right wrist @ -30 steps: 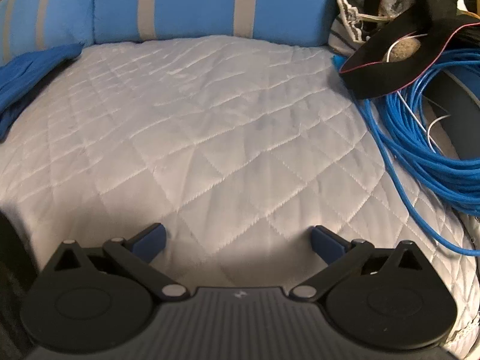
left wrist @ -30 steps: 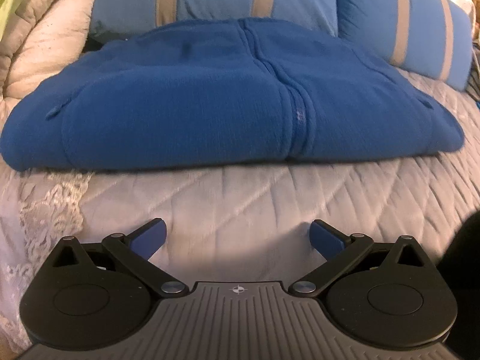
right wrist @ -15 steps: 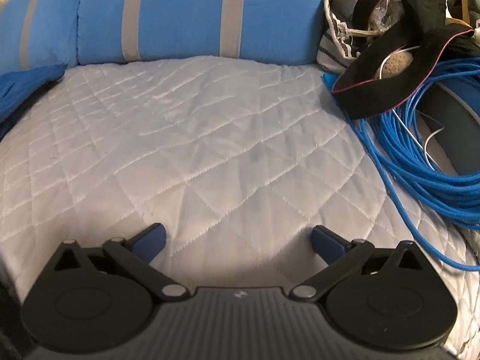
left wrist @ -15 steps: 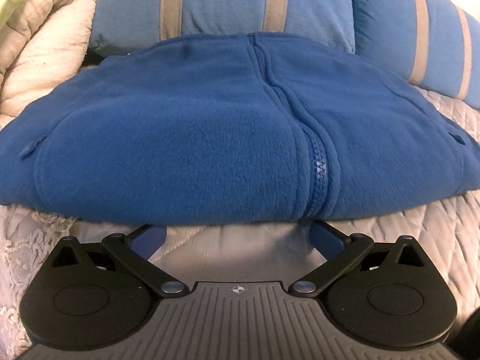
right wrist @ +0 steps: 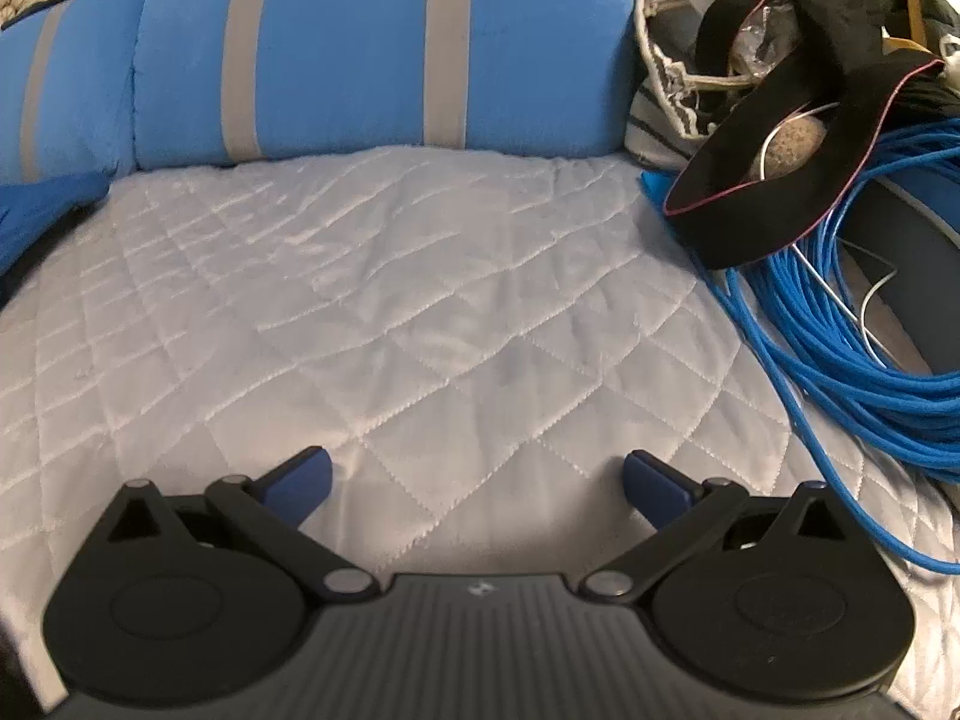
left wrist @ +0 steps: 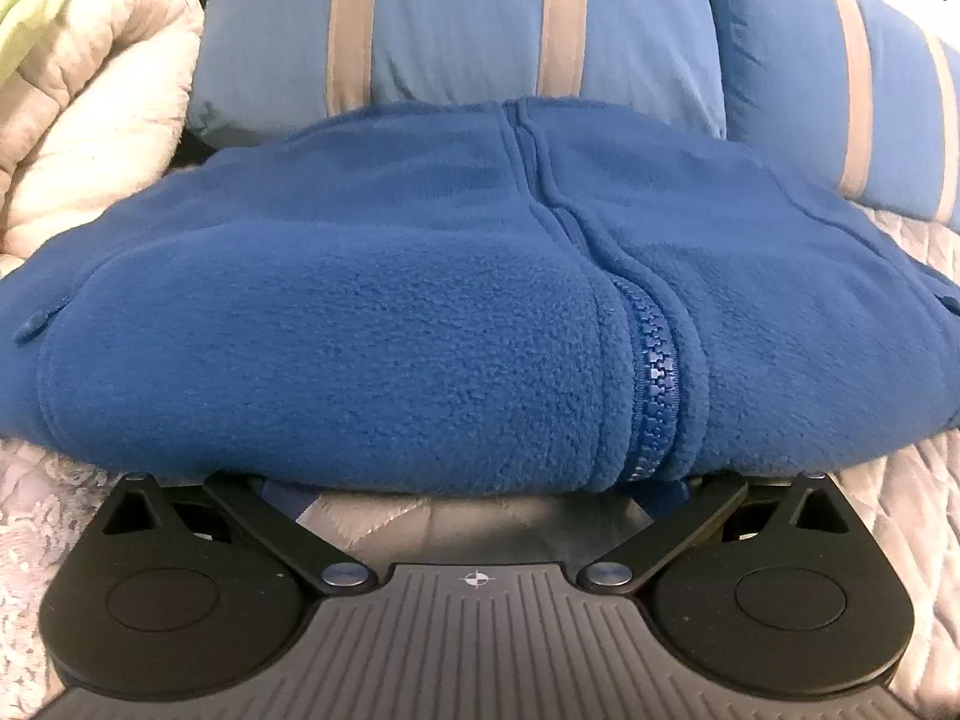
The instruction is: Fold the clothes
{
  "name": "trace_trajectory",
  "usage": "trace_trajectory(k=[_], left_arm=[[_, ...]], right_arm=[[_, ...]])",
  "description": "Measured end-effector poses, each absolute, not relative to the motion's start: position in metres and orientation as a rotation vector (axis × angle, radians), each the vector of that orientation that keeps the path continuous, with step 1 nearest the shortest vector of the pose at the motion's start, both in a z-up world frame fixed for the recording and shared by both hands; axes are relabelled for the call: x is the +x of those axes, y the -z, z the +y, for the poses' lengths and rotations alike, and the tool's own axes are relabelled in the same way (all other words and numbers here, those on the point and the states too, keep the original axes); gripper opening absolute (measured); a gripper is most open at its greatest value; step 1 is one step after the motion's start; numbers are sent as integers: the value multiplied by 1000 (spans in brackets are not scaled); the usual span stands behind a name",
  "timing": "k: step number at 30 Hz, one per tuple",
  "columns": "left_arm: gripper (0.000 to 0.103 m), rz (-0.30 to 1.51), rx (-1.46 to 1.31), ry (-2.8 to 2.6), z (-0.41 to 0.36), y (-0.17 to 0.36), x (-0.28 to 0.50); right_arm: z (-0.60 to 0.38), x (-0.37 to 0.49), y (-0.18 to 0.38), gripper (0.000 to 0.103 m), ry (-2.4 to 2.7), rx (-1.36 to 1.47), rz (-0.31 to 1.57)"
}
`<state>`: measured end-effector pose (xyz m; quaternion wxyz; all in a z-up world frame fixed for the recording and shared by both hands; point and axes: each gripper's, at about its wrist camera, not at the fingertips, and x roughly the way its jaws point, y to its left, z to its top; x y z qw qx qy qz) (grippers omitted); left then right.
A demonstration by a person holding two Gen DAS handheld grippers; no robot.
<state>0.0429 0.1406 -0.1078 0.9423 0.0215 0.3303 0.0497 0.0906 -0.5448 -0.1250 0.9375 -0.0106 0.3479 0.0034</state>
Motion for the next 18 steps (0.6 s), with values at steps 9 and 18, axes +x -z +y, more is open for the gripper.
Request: trace_trajectory(k=[9,18], left_arm=[[103,611,36,-106,142,113,41],[103,590,35,-106,143,115,41]], right_arm=[[-543,91,134,103,55,25,588],[-545,92,139,102,66,53,553]])
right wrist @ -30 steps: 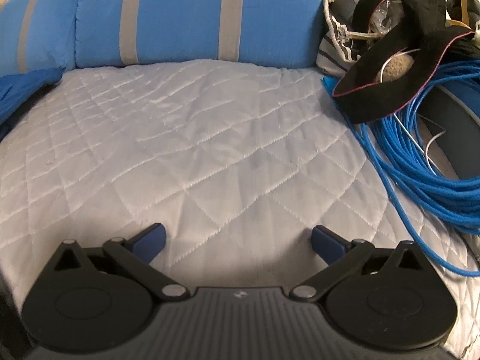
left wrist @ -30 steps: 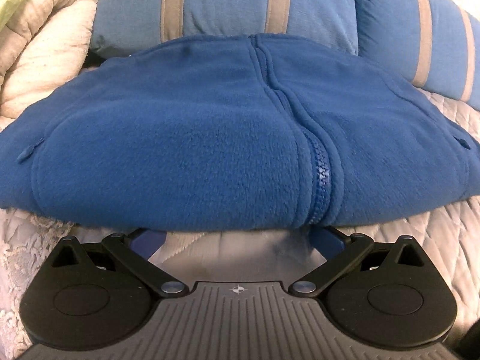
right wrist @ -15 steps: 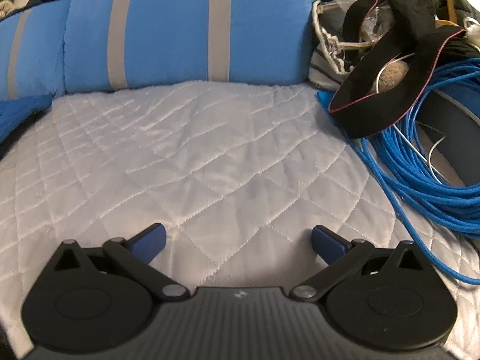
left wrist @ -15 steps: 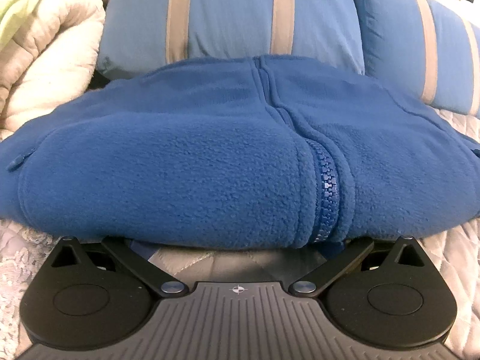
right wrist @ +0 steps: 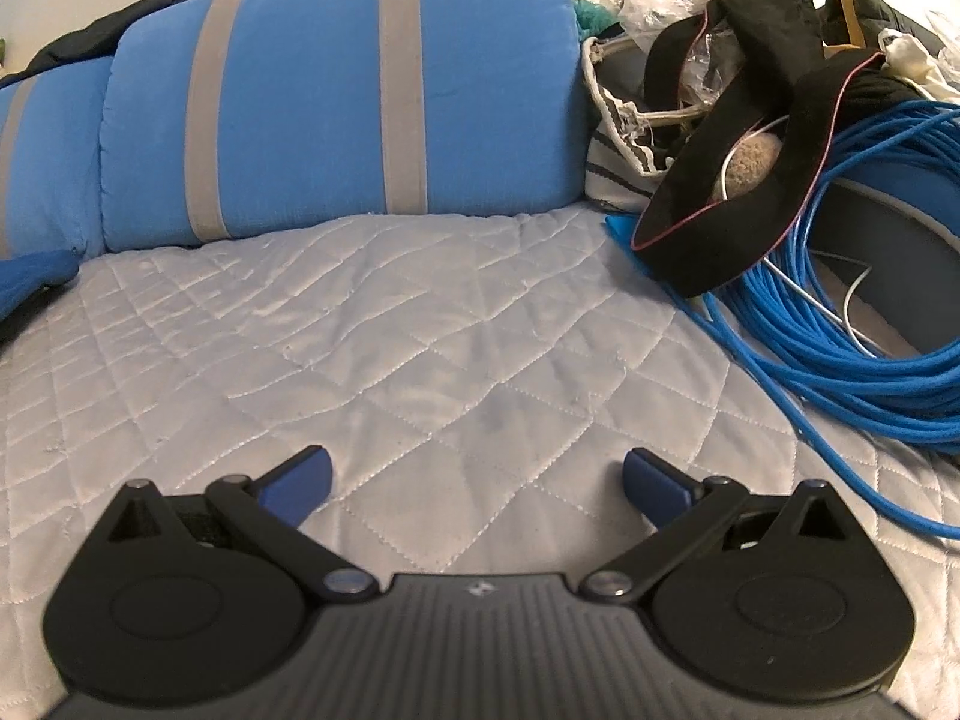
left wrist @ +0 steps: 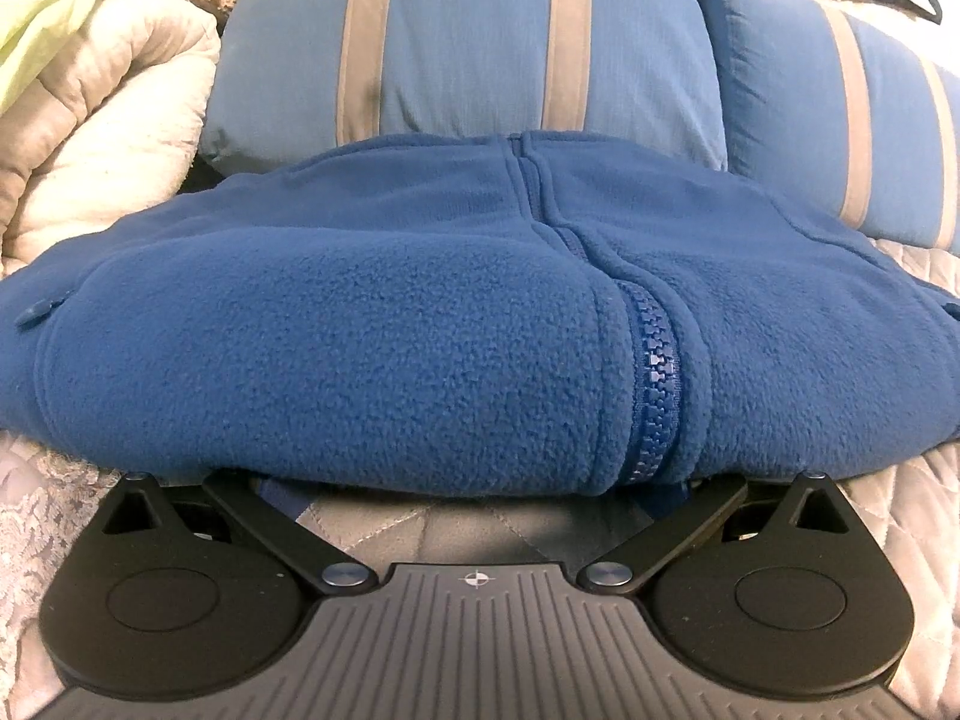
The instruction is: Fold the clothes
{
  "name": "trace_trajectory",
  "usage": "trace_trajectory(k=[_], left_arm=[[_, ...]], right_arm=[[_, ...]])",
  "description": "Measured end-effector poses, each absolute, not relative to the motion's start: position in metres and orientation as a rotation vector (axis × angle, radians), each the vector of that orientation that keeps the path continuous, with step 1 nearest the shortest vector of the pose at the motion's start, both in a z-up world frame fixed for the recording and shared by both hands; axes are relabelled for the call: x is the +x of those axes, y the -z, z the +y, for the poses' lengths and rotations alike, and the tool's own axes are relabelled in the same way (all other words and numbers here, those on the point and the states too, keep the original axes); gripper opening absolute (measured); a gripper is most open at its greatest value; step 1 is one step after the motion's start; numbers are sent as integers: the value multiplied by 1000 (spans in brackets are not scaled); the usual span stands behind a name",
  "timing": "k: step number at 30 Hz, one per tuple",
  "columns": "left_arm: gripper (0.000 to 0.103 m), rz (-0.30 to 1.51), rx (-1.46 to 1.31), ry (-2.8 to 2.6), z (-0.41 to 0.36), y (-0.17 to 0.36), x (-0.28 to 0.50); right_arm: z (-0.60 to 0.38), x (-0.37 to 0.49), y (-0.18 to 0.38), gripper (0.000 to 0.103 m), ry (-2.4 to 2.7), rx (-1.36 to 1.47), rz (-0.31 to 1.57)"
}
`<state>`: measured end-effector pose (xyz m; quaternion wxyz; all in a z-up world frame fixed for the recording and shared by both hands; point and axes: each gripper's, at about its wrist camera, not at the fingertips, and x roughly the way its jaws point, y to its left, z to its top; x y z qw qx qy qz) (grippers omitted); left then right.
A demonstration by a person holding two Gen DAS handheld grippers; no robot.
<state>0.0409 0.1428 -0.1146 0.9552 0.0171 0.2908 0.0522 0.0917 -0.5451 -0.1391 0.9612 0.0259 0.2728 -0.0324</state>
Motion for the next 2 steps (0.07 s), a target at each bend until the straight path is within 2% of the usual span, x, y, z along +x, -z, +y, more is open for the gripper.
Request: trace_trajectory(k=[2], left_arm=[[103,589,34,-106,143,115,40]], right_arm=[[-545,92,139,102,66,53,553]])
